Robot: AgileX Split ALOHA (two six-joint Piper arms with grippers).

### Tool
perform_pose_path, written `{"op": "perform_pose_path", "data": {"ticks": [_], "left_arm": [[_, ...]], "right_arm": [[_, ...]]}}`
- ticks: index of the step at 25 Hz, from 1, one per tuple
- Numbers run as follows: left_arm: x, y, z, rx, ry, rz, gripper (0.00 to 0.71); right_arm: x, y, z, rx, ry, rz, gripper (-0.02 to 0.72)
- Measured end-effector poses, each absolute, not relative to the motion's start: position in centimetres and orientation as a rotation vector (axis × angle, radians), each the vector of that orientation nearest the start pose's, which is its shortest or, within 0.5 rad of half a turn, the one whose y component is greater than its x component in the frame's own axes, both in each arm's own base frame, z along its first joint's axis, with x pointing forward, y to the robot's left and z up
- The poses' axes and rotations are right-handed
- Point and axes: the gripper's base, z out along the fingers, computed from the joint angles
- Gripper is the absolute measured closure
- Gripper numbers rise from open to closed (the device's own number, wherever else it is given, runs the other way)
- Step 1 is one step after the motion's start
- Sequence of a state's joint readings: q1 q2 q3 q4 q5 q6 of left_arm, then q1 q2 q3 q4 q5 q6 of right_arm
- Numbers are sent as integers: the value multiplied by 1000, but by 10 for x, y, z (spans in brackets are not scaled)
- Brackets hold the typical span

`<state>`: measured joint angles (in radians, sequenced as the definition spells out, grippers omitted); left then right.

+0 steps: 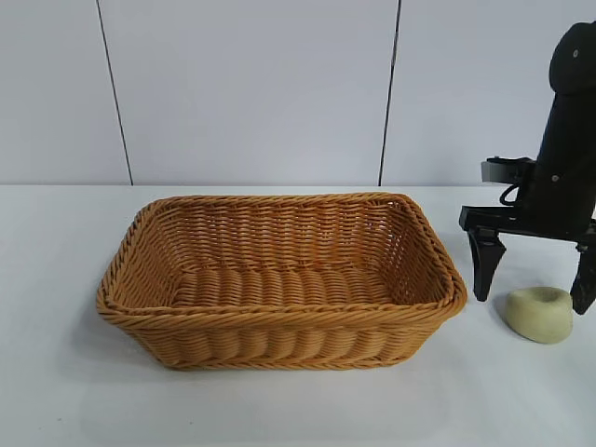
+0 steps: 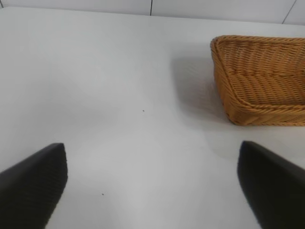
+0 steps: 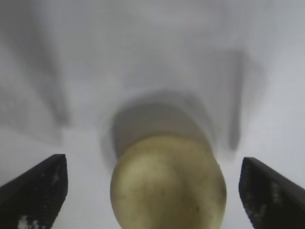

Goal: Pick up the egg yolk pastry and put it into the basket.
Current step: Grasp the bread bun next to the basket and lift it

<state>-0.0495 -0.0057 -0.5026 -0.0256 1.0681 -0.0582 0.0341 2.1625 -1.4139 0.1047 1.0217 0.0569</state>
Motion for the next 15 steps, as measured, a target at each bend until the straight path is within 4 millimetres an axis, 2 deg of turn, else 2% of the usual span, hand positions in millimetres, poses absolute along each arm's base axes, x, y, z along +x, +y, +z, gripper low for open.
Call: {"op": "perform_pose_path", "data": {"ticks": [2, 3, 7, 10, 15], "left_arm": [[-6, -2, 277, -7, 2044, -98, 14], [-6, -2, 277, -7, 2044, -98, 14], [-6, -2, 277, -7, 2044, -98, 14], [-6, -2, 277, -7, 2044, -98, 14], [-6, -2, 277, -8, 2044, -98, 14]], "right_arm": [[390, 21, 107, 135, 3258, 132, 19], [390, 21, 107, 135, 3260, 132, 52], [388, 21, 107, 130, 3283, 126, 287], [386, 21, 107, 128, 3301, 126, 396], [388, 21, 118, 109, 3291, 130, 433]]}}
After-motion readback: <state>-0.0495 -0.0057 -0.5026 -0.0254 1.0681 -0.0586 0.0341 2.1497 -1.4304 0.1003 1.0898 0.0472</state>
